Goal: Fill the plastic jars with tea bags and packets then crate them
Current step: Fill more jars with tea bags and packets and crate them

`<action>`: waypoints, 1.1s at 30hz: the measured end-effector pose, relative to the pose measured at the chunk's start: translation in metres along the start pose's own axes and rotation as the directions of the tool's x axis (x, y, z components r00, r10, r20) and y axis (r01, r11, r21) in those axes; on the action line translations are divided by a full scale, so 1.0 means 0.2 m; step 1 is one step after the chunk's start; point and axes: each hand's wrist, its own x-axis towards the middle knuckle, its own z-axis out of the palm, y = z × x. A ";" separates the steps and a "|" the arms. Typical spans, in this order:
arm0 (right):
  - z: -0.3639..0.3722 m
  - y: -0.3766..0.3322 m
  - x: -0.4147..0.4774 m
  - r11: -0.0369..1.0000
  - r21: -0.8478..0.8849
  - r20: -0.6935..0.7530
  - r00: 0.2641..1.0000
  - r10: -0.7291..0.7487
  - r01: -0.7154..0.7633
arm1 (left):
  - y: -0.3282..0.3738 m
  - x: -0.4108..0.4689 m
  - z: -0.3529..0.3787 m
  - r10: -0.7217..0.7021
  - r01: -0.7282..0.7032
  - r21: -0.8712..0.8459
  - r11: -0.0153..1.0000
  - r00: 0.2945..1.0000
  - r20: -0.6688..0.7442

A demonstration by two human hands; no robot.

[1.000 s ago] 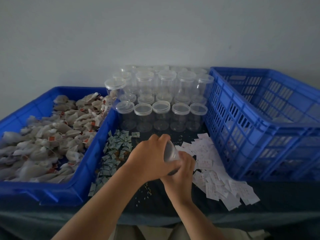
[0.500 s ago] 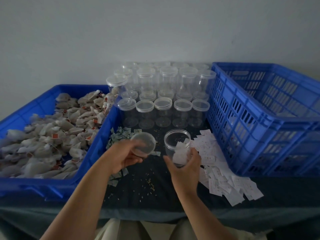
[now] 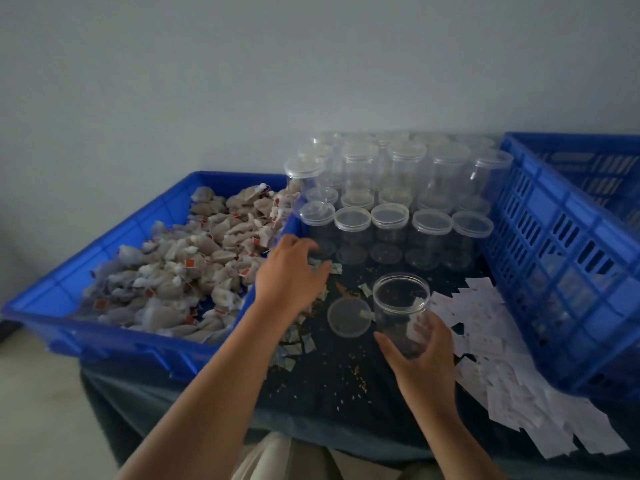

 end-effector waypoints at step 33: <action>0.00 0.00 0.00 0.993 -0.074 0.082 0.993 -0.081 0.087 | -0.53 0.24 -0.17 -0.429 0.415 -0.290 0.862 0.903 0.019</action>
